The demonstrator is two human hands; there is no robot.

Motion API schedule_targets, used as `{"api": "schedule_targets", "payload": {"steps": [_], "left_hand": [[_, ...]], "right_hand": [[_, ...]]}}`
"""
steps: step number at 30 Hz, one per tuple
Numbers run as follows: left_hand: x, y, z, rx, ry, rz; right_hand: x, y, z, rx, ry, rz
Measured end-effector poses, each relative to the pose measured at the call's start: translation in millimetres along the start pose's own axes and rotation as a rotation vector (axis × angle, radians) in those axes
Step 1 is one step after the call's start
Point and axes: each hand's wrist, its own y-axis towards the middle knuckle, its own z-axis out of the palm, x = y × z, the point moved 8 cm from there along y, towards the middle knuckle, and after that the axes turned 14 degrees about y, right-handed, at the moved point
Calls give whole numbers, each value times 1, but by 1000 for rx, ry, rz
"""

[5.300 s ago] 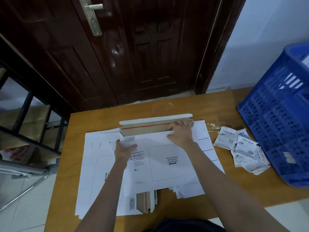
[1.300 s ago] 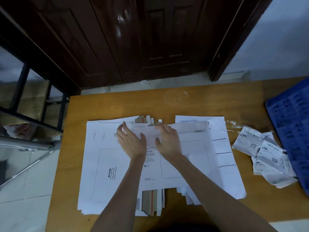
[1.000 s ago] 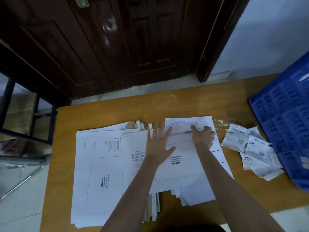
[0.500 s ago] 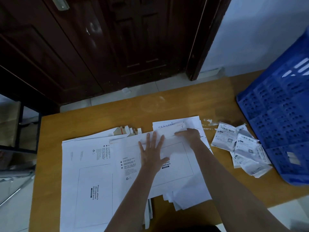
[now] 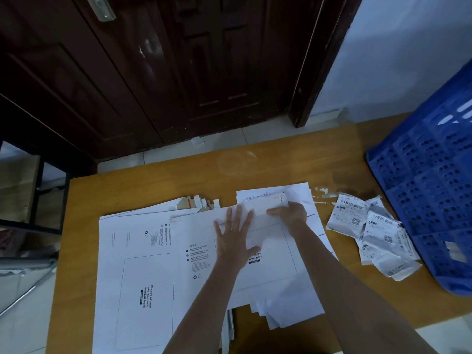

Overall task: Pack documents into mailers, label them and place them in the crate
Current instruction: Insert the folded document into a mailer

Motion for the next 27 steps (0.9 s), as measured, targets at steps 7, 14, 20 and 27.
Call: {"api": "schedule_targets", "payload": {"steps": [7, 14, 20, 27], "left_hand": [[5, 3, 4, 17, 11, -11], [7, 1, 4, -24, -25, -15], [7, 0, -2, -49, -7, -4], [-13, 1, -43, 38, 147, -110]], "right_hand": [[1, 2, 4, 20, 132, -21], [0, -2, 1, -24, 84, -82], [1, -9, 1, -43, 74, -87], [27, -21, -8, -17, -88, -324]]}}
